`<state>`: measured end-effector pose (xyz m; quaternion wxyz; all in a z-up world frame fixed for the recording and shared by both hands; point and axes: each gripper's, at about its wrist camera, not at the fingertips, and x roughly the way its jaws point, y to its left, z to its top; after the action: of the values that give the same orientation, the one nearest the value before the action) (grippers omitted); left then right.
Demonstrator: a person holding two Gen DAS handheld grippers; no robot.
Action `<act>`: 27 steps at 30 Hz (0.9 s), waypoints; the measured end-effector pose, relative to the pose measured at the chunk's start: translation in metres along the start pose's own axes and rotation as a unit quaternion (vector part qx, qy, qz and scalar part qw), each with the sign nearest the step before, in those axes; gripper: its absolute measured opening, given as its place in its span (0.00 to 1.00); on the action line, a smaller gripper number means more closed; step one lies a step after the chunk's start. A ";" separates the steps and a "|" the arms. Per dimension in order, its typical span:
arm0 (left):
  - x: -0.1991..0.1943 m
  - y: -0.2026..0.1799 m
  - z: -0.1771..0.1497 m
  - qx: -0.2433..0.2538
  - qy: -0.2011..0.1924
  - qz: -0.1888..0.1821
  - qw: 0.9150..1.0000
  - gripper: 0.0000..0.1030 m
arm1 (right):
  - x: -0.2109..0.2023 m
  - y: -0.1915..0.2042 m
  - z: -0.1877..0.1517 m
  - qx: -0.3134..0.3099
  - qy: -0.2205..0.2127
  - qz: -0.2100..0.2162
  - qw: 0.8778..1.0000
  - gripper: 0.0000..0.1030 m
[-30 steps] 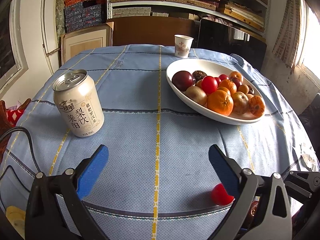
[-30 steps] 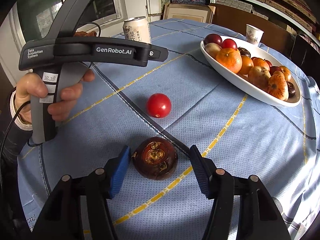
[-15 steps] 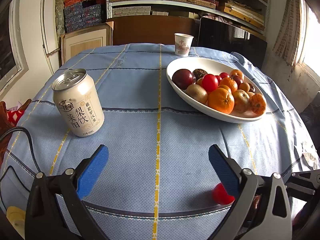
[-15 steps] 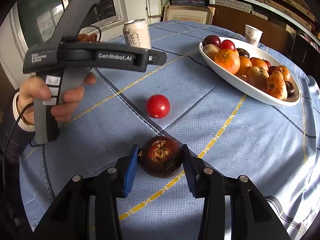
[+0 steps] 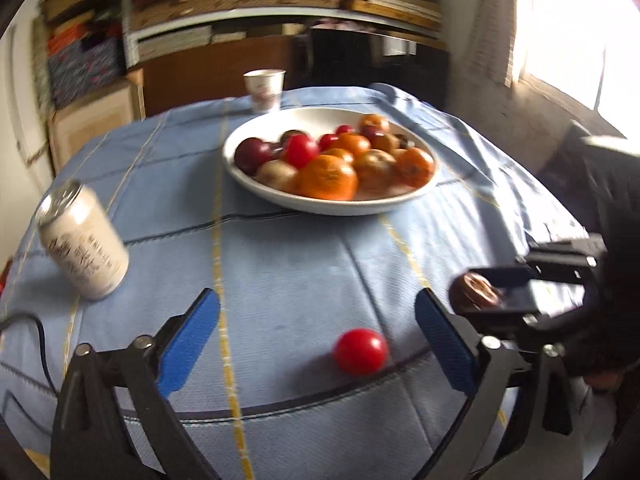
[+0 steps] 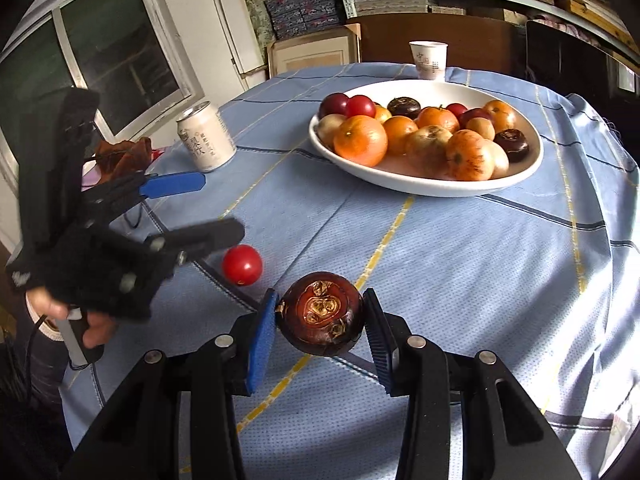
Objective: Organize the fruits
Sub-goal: 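Grasp the last red tomato with the left gripper while the right gripper holds the mangosteen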
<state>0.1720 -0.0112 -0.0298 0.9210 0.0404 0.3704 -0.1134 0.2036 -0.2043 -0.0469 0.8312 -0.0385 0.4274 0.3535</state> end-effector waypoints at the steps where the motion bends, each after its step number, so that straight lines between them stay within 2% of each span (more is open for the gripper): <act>1: 0.001 -0.006 -0.001 0.013 0.003 -0.006 1.000 0.79 | 0.000 -0.001 0.000 0.000 0.001 0.001 1.000 0.42; 2: 0.002 -0.010 -0.002 0.024 0.008 -0.012 1.000 0.78 | 0.001 -0.001 0.001 -0.001 0.001 -0.001 1.000 0.42; 4: 0.004 -0.017 -0.004 0.040 0.017 -0.015 0.999 0.68 | 0.001 -0.001 0.000 -0.003 0.002 -0.002 1.000 0.42; 7: 0.008 -0.022 -0.007 0.050 0.029 -0.022 0.998 0.63 | 0.002 0.000 -0.001 -0.005 0.006 -0.004 1.000 0.42; 13: 0.019 -0.021 -0.010 0.041 0.061 -0.030 0.997 0.45 | 0.004 0.000 -0.001 -0.005 0.009 -0.005 1.000 0.42; 21: 0.024 -0.019 -0.012 0.040 0.077 -0.033 0.996 0.44 | 0.005 0.000 0.000 -0.006 0.011 -0.005 1.000 0.42; 27: 0.029 -0.021 -0.014 0.047 0.090 -0.039 0.994 0.34 | 0.006 0.000 0.000 -0.006 0.013 -0.005 1.000 0.42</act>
<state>0.1780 -0.0346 -0.0593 0.8761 0.0793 0.4471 -0.1622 0.2057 -0.2016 -0.0514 0.8270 -0.0502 0.4362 0.3512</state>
